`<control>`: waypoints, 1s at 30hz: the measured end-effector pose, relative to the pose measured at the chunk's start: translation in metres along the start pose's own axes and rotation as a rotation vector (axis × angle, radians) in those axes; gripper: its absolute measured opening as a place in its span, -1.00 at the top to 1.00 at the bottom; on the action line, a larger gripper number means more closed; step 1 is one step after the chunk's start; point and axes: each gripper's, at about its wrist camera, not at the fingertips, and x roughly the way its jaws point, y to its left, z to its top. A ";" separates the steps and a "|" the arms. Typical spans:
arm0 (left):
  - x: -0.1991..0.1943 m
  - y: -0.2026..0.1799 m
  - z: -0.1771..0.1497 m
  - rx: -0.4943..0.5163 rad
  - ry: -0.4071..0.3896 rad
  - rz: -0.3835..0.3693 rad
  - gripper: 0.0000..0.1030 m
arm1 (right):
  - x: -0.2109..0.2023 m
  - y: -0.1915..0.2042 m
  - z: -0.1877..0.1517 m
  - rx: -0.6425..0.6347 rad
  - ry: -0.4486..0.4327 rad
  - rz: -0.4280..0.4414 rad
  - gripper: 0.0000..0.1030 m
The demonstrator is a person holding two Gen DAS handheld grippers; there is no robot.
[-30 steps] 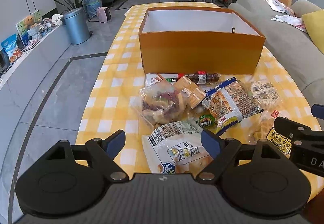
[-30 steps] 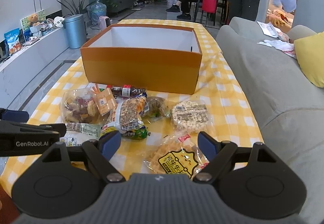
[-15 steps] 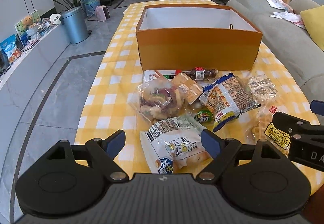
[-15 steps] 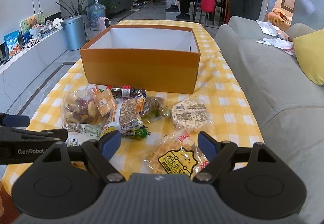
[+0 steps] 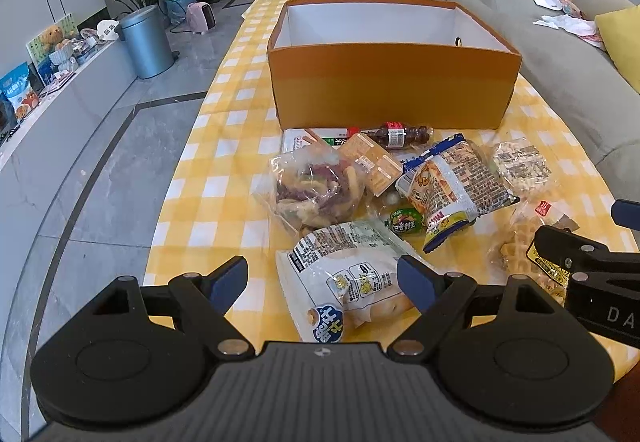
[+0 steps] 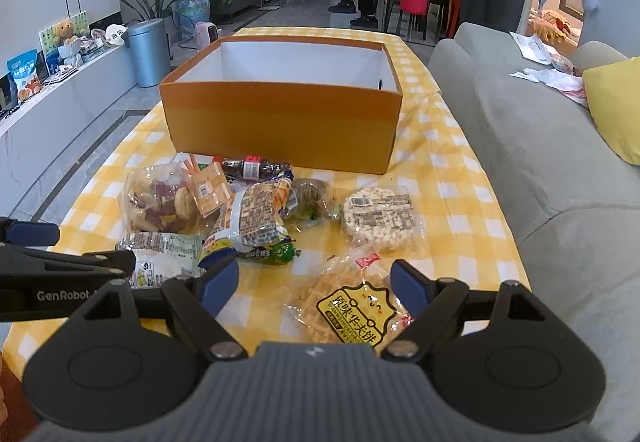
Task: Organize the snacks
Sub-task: 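Move the left tool toward the clear mixed-snack bag while the right tool approaches the yellow patterned bag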
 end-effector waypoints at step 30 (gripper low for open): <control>0.031 0.019 0.075 0.156 0.240 -0.168 -0.52 | 0.053 0.003 0.070 -0.019 0.297 0.271 -0.11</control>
